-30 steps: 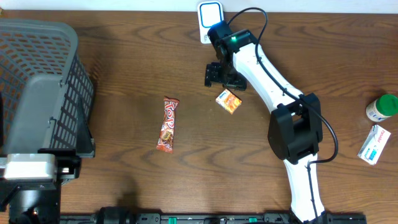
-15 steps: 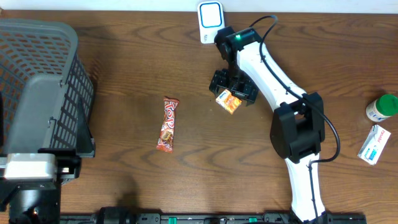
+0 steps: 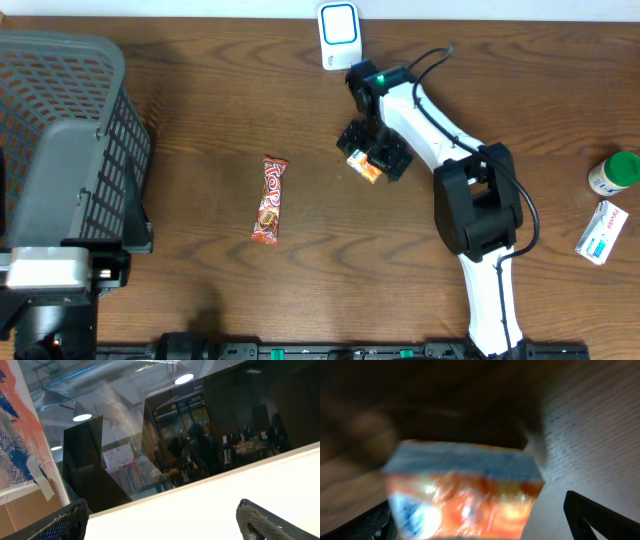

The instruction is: Scan the item barcode

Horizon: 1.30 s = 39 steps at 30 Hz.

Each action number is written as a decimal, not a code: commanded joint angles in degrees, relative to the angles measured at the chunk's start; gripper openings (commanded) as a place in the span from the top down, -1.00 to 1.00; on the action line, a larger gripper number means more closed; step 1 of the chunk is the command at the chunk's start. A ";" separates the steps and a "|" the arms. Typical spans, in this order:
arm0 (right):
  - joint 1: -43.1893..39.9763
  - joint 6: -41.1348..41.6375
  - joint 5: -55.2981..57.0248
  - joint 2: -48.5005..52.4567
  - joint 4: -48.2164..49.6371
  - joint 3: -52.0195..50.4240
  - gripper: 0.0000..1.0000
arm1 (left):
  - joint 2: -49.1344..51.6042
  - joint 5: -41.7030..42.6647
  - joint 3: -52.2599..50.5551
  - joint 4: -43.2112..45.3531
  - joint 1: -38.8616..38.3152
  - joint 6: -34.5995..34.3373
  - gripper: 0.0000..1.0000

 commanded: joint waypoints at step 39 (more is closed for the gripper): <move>-0.76 -17.77 -5.90 -0.57 -1.18 3.87 -0.01 | -0.42 -0.28 -0.17 0.26 -0.22 0.74 -0.88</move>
